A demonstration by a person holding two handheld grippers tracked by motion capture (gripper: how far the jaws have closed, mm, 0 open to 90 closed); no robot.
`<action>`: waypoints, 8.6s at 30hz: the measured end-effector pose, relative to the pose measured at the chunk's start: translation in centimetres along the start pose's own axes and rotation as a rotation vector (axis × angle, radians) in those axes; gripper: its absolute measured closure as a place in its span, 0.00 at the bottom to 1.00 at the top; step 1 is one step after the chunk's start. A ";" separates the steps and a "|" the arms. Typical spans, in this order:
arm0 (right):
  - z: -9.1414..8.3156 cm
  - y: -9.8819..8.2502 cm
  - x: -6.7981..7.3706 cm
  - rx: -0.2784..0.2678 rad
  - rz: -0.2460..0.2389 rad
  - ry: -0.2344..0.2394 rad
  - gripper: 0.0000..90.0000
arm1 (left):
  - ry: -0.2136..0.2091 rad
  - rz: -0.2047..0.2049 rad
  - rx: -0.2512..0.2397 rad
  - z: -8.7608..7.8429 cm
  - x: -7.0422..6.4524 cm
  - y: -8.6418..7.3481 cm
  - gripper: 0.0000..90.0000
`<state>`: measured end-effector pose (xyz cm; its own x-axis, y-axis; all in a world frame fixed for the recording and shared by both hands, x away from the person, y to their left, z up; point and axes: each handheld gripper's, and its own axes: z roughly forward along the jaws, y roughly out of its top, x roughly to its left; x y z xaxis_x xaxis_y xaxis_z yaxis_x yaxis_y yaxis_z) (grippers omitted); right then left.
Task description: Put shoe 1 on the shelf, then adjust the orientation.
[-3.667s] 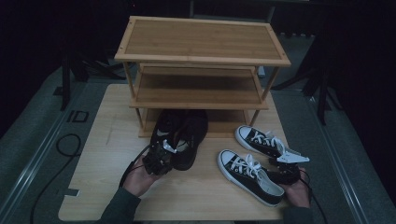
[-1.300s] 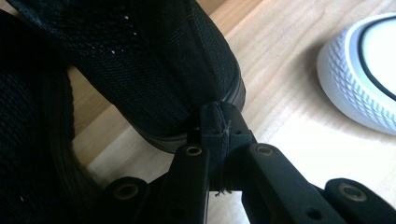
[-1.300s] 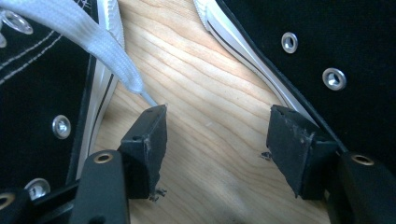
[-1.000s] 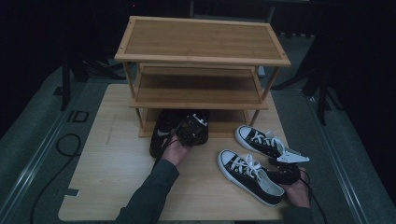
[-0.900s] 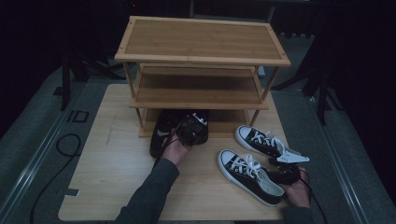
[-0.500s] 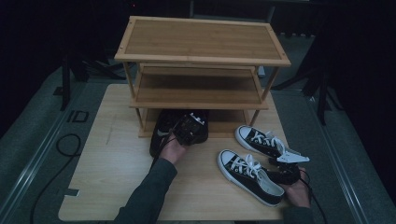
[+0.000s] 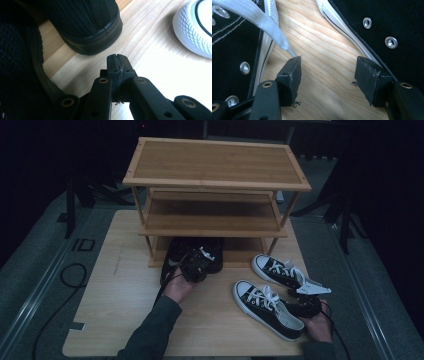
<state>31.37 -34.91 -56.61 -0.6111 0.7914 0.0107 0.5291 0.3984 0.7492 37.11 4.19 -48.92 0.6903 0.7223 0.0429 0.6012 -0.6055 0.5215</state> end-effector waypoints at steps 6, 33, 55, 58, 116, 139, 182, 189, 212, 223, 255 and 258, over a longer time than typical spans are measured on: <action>0.0 0.0 0.0 -0.001 -0.002 -0.001 0.42 | 0.010 0.019 -0.001 -0.8 -0.3 -1.2 1.00; 0.0 0.0 0.0 0.000 -0.002 -0.001 0.42 | -0.057 -0.029 -0.027 -2.4 0.0 -5.8 1.00; 0.0 0.0 0.0 -0.001 -0.002 -0.003 0.42 | -0.043 -0.096 -0.037 -2.8 1.3 -9.3 1.00; 0.0 0.0 0.0 -0.001 -0.002 -0.003 0.42 | -0.038 -0.100 -0.033 -2.9 1.5 -9.8 1.00; 0.1 0.1 0.0 0.000 -0.006 0.001 0.42 | 0.012 -0.215 0.010 -1.2 5.5 -11.7 1.00; 0.1 0.1 0.0 0.000 -0.007 0.002 0.42 | -0.007 -0.199 0.006 1.6 5.4 -7.1 1.00; 0.1 0.1 0.0 0.000 -0.007 0.002 0.42 | -0.057 -0.210 0.002 0.3 5.7 -7.6 0.70; 0.1 0.1 0.0 0.000 -0.007 0.002 0.42 | -0.055 -0.223 -0.007 -0.5 6.0 -8.3 0.68; 0.1 0.1 0.0 0.001 -0.007 -0.002 0.42 | -0.077 -0.259 -0.050 -2.5 5.9 -9.8 0.65; 0.1 0.1 0.1 -0.001 -0.002 -0.007 0.44 | -0.086 -0.254 -0.034 -2.2 5.6 -10.2 0.65; -3.9 3.2 0.7 0.077 -0.013 0.061 0.63 | -0.094 -0.290 -0.040 -2.3 6.3 -10.7 0.63; -4.1 3.6 0.7 0.092 -0.031 0.068 0.62 | -0.097 -0.290 -0.038 -2.3 6.4 -10.8 0.63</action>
<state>30.44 -34.81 -51.16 -0.6646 0.7463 0.0358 0.5594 0.4652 0.6861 34.10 16.08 -52.33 0.5281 0.8270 -0.1929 0.7647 -0.3644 0.5315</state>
